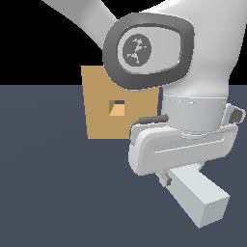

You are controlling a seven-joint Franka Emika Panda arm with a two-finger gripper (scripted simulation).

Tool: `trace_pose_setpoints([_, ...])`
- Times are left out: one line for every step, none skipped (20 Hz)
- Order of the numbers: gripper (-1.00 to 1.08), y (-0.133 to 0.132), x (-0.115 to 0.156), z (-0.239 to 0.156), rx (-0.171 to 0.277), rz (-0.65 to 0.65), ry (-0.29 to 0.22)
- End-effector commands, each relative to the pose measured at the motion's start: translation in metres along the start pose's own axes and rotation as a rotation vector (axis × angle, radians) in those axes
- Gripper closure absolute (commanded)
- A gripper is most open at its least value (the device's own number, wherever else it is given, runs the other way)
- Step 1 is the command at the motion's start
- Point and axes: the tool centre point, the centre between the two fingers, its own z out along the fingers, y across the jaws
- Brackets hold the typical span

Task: Insert the peg into the horizontal hole in a box.

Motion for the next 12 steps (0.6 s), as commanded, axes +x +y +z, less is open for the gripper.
trace_pose_setpoints([1.08, -0.002, 0.001, -0.003, -0.002, 0.005, -0.001])
trace_pose_setpoints([1.08, -0.003, 0.001, -0.004, -0.002, 0.008, -0.001])
trace_pose_setpoints([1.08, -0.005, 0.002, -0.005, -0.002, 0.012, -0.001])
trace_pose_setpoints([1.08, -0.006, 0.003, -0.006, -0.002, 0.016, -0.001])
trace_pose_setpoints([1.08, -0.008, 0.004, -0.007, -0.002, 0.021, -0.001])
trace_pose_setpoints([1.08, -0.01, 0.005, -0.009, -0.002, 0.026, -0.001])
trace_pose_setpoints([1.08, -0.013, 0.006, -0.011, -0.002, 0.031, -0.001])
trace_pose_setpoints([1.08, -0.016, 0.007, -0.012, -0.002, 0.038, -0.001])
trace_pose_setpoints([1.08, -0.018, 0.008, -0.014, -0.002, 0.044, -0.001])
trace_pose_setpoints([1.08, -0.022, 0.009, -0.017, -0.002, 0.052, -0.001])
trace_pose_setpoints([1.08, -0.025, 0.011, -0.019, -0.002, 0.06, -0.001])
trace_pose_setpoints([1.08, -0.029, 0.013, -0.022, -0.002, 0.069, 0.0])
